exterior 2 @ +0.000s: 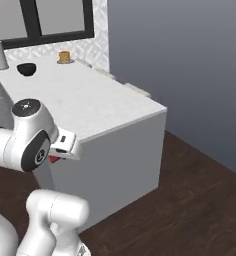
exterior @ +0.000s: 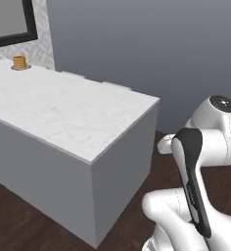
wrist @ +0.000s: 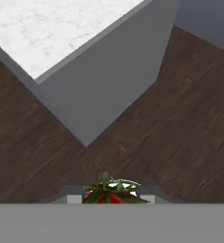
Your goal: Take the strawberry from the fridge and place it on top of the pancake, located on the dining counter.
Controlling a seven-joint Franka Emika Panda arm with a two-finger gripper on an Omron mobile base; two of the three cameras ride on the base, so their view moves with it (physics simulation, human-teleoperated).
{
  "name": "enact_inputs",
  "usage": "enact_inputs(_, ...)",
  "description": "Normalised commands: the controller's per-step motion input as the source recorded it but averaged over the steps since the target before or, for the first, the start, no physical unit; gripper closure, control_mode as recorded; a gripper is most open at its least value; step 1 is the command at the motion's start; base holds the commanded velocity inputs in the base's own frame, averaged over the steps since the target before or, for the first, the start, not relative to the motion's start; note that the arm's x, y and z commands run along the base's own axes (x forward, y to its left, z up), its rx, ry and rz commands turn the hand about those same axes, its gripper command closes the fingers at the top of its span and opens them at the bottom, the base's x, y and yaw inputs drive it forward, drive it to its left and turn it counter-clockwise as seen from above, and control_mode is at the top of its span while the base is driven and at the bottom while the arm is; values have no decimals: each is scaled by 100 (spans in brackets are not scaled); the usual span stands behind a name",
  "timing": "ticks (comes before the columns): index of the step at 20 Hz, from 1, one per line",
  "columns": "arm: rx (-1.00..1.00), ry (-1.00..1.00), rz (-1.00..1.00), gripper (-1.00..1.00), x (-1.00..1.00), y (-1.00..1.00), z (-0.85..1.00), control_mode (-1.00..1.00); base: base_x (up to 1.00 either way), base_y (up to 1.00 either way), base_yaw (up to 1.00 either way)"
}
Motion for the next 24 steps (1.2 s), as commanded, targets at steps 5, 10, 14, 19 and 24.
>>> enact_inputs(5, 0, 0, 0, 100, 0, 0, 0, 100, 100, -100, 11)
enact_inputs(10, 0, 0, 0, 100, 0, 0, 0, 100, 100, -100, 24)
enact_inputs(14, 0, 0, 0, 100, 0, 0, 0, 100, 100, -100, 44)
enact_inputs(19, 0, 0, 0, 100, 0, 0, 0, 100, 100, -100, 49)
enact_inputs(24, 0, 0, 0, 100, 0, 0, 0, 100, 69, -100, 41)
